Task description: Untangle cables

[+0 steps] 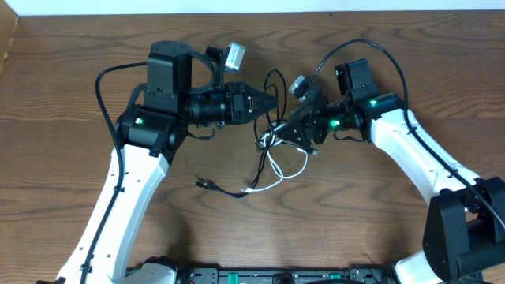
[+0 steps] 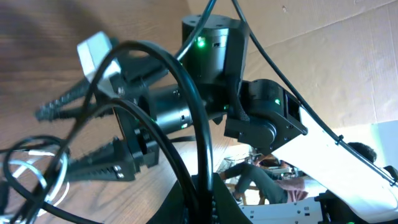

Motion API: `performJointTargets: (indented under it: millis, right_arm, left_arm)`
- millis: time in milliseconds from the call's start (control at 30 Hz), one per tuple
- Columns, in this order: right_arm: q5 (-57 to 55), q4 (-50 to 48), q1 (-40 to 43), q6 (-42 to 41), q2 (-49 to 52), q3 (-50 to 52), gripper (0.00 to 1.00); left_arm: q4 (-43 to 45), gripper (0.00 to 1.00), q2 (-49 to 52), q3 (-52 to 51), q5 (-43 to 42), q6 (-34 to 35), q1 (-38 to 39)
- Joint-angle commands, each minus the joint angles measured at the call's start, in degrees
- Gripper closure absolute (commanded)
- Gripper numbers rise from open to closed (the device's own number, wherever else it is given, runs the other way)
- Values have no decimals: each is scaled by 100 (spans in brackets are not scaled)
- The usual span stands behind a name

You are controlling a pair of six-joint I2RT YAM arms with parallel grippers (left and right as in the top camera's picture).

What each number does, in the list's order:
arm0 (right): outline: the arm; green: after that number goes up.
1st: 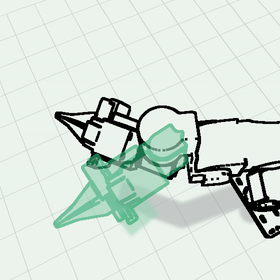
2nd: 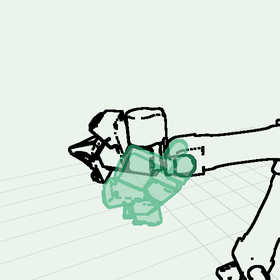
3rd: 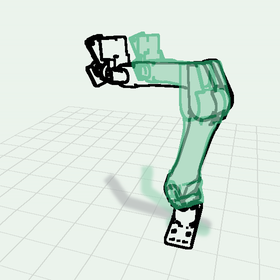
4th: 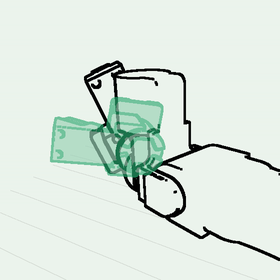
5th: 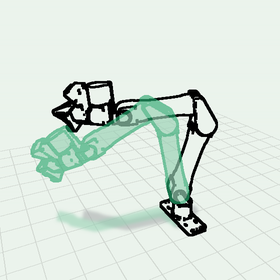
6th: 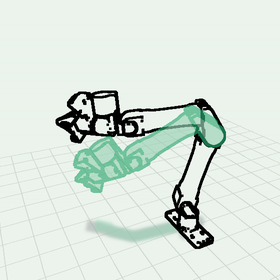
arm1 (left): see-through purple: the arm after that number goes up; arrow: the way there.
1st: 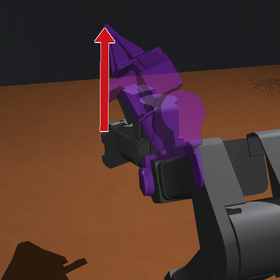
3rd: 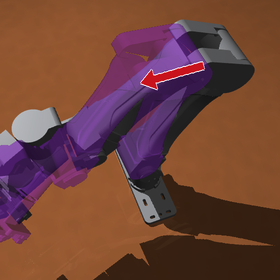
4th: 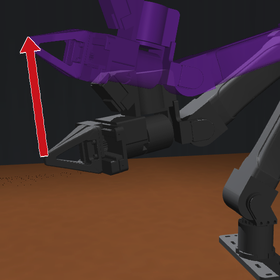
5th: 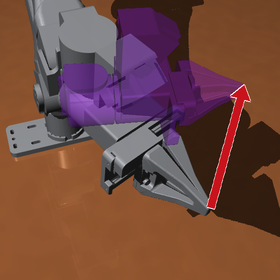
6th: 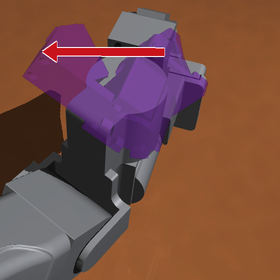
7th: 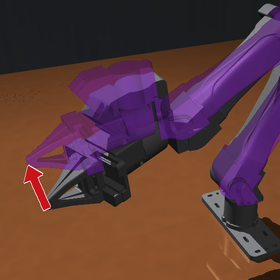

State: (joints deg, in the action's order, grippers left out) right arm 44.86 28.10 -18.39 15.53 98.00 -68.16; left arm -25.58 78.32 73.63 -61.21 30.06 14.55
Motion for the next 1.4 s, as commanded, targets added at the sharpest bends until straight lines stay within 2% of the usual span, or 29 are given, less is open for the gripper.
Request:
performJointTargets:
  millis: [0,100,233,533,700,867,967,1067,1300,1367]
  right_arm:
    - [-557,-258,-155,-697,37,7,30]
    - [-1097,-643,-404,-1530,184,9,37]
    - [-1950,-1123,-734,-2643,481,9,38]
    - [-2096,-2050,-929,-3980,970,9,43]
    - [-1943,-2321,-901,-4389,968,9,42]
    - [-798,-2789,-861,-4426,968,7,40]
    - [-525,-3036,-826,-4721,968,9,39]
    - [-940,-3027,-852,-5134,979,9,43]
    - [-2385,-3008,-1113,-5458,1211,9,47]
    - [-2549,-2988,-1132,-5455,1287,9,53]
  left_arm:
    - [0,93,-48,48,-138,74,-13]
    - [0,93,-48,48,-138,173,-13]
    - [46,92,-48,48,-138,461,-13]
    - [179,93,-48,48,-138,857,-13]
    - [232,93,-48,48,-136,911,-13]
    - [319,93,-48,48,-129,927,-13]
    - [413,93,-48,48,-122,1010,-13]
    - [564,92,-48,48,-118,1233,-13]
    - [1102,93,-48,48,-293,1847,-13]
    - [1213,93,-50,48,-420,1875,-13]
